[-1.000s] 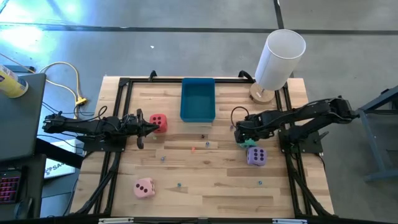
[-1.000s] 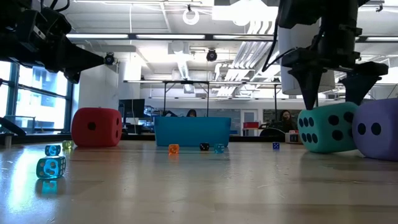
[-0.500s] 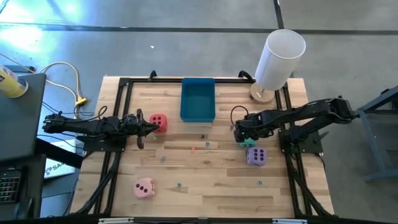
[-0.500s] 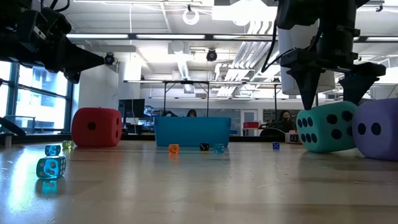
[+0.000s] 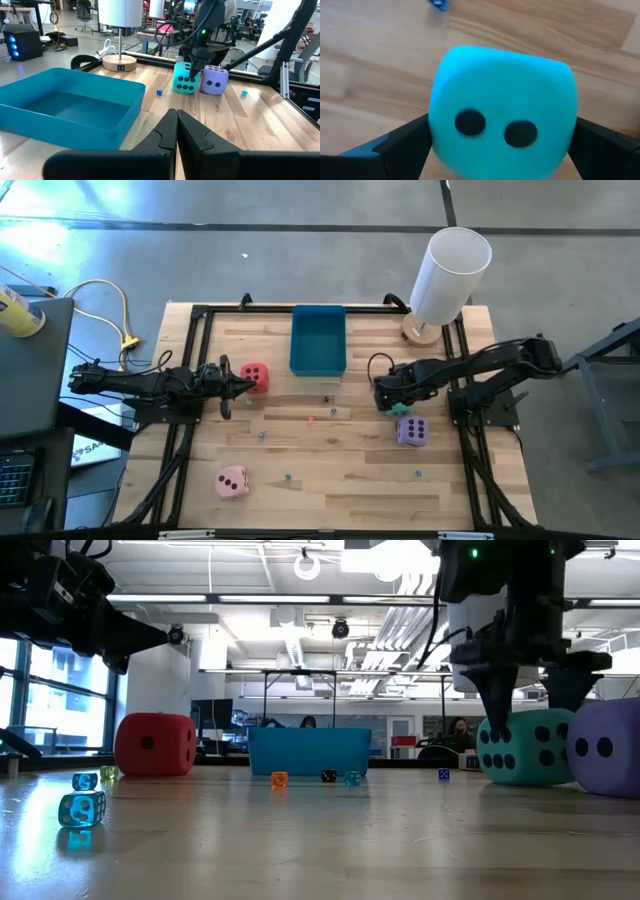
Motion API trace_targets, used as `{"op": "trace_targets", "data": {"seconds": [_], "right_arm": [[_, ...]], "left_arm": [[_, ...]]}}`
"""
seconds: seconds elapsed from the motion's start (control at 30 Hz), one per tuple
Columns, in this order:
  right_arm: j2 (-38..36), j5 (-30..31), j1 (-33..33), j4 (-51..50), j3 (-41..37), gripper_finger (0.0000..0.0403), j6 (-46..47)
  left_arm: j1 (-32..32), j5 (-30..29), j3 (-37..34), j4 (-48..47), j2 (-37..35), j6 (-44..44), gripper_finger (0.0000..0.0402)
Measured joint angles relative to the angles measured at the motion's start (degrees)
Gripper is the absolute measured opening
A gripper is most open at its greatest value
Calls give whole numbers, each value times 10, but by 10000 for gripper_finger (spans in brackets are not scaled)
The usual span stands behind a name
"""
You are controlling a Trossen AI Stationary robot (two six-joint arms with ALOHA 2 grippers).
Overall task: Pick & Place Dice
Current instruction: Put the big light blue die into the blue bin
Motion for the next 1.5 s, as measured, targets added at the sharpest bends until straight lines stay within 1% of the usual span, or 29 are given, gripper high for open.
{"op": "trace_targets", "data": {"seconds": [0.33, 0.63, 0.83, 1.03, 1.17, 1.27, 1.4, 1.5], "right_arm": [[1, 20, -2, 2, -1, 398, -21], [-4, 22, 2, 9, -1, 395, -55], [-15, 47, 14, 37, 0, 374, -119], [-15, 48, 21, 87, 0, 377, -156], [-15, 13, 21, 157, 0, 376, -192], [-15, -14, 21, 238, 0, 376, -227], [-15, -42, 18, 373, 0, 377, -285], [-15, -91, 4, 500, 0, 377, -360]], "left_arm": [[0, 2, 0, 0, 0, 0, 0], [0, 2, 0, 0, 0, 0, 0], [0, 1, 0, 0, 0, 0, 0], [0, 1, 0, 0, 0, 0, 0], [0, 1, 0, 0, 0, 0, 0], [0, 1, 0, 0, 0, 0, 0], [0, 1, 0, 0, 0, 0, 0], [0, 1, 0, 0, 0, 0, 0]]}}
